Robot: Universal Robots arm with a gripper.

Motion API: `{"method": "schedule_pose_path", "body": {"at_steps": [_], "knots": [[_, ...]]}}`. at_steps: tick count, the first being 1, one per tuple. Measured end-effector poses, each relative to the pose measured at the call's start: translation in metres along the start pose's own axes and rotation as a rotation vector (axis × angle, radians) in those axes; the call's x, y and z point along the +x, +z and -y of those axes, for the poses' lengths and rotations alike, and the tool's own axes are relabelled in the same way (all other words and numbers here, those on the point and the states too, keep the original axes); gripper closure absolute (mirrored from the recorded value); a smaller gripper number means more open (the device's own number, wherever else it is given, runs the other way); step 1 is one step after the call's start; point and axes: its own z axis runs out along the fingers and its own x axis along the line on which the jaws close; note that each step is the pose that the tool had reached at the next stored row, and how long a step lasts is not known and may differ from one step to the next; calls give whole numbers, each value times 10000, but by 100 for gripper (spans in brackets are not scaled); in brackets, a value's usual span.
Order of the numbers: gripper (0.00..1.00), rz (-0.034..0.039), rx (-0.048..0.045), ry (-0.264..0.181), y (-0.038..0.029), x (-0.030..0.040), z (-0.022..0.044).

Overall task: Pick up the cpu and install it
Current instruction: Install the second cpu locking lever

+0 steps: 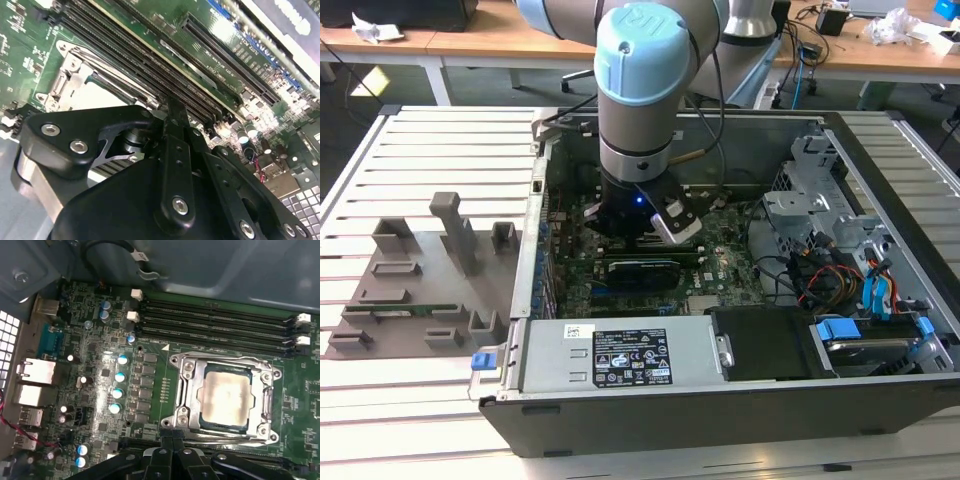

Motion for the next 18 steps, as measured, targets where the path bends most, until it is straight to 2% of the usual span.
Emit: {"method": "schedule_pose_path", "body": {"at_steps": [3, 10, 13, 14, 16, 17, 18], "knots": [[89, 6, -77, -35, 13, 7, -33], [89, 1, -141, -100, 70, 3, -78], [89, 25, -151, -118, 49, 3, -84], [89, 18, -134, -127, -1, 3, -92], [89, 7, -55, -128, -21, -14, -104], [89, -29, 125, -130, -19, -45, -119], [89, -46, 213, -130, -17, -65, -132]]}}
